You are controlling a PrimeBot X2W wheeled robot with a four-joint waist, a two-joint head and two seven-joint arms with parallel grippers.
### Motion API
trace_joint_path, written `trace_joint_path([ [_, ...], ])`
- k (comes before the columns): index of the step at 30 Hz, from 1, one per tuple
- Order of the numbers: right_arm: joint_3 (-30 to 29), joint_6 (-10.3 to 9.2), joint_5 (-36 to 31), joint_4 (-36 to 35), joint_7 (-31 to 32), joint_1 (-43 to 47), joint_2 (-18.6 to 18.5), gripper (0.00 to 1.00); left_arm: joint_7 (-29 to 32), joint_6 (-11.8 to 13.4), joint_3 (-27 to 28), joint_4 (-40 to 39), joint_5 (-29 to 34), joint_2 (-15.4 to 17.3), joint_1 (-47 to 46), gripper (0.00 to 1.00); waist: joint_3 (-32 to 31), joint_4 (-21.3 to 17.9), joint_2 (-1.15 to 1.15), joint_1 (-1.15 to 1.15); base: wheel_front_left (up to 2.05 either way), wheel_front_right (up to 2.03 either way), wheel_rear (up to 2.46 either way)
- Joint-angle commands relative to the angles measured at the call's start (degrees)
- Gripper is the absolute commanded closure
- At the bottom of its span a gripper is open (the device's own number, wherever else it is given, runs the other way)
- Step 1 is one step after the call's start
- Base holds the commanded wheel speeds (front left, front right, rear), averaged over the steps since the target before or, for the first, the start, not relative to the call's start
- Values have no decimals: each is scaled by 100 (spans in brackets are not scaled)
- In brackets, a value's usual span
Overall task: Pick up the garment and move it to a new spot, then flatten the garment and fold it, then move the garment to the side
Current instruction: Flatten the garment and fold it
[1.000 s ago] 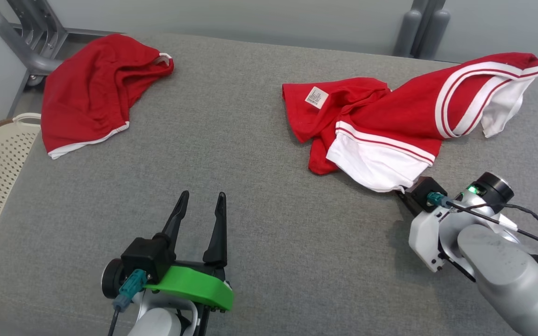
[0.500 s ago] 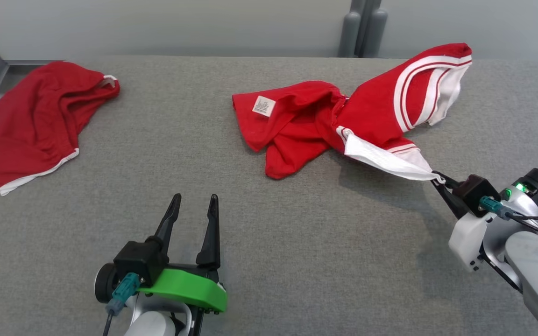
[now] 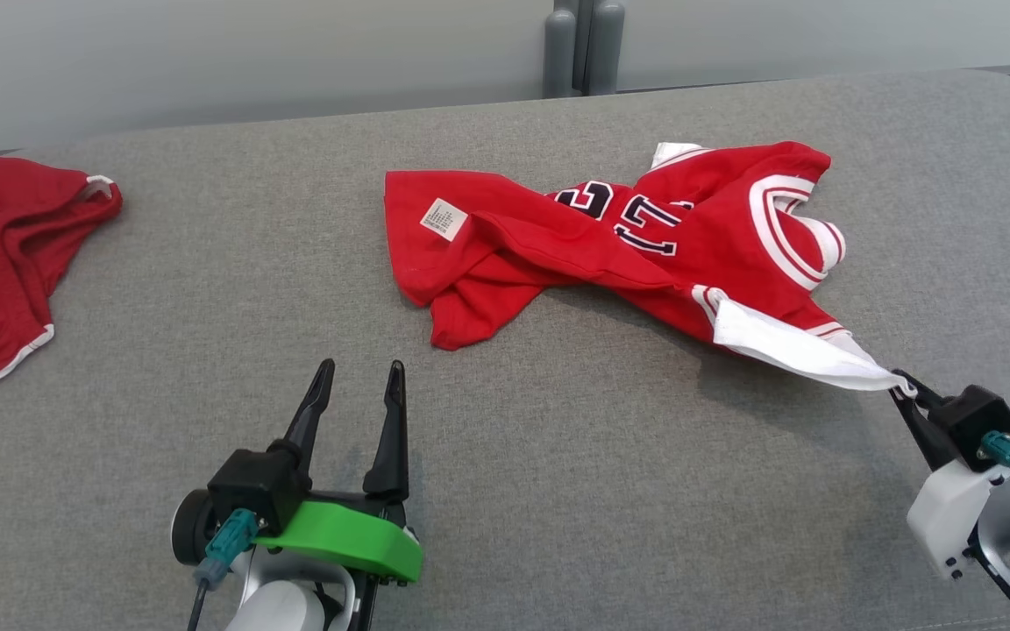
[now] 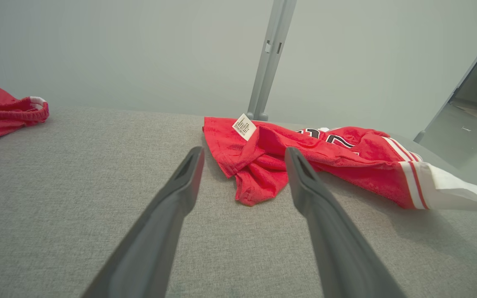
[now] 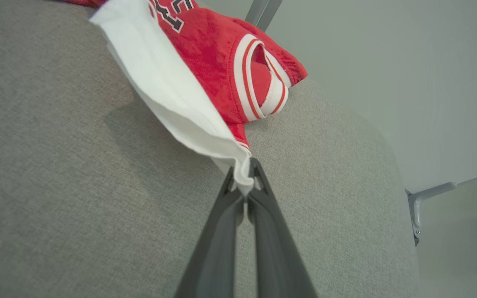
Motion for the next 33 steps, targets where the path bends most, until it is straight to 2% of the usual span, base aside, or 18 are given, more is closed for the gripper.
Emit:
trace_joint_path([
  [1,-66,-10,-72,-5,3,136,38,100,-9,-1,-1,-16,-6,58,-90,0,26,-26,0,0,0,0,0],
  [9,-460,-10,-438,544,-421,530,294,100,19,-2,-19,8,-40,76,-106,0,13,29,0,0,0,0,0],
  [14,-531,-10,-668,990,-790,505,598,100,17,6,-13,56,-82,71,-80,0,-24,18,0,0,0,0,0],
  [15,-533,-10,-705,1096,-864,489,660,96,16,4,-13,70,-97,69,-77,0,-35,10,0,0,0,0,0],
  [17,-535,-10,-758,1359,-1070,422,805,53,15,-1,-16,116,-124,67,-57,0,-85,-20,0,0,0,0,0],
  [18,-535,-10,-758,1359,-1070,422,805,53,15,-1,-16,116,-124,67,-57,0,-85,-20,0,0,0,0,0],
  [19,-535,-10,-748,1433,-1117,398,846,0,14,1,-13,128,-126,70,-46,0,-104,-36,0,0,0,0,0],
  [26,-623,-10,-618,1574,-1311,341,921,0,5,44,16,141,-159,99,24,0,-210,-201,0,0,0,0,0],
  [33,-740,-10,-553,1184,-1162,470,668,0,0,65,14,159,-187,93,55,0,-298,-357,0,0,0,0,0],
])
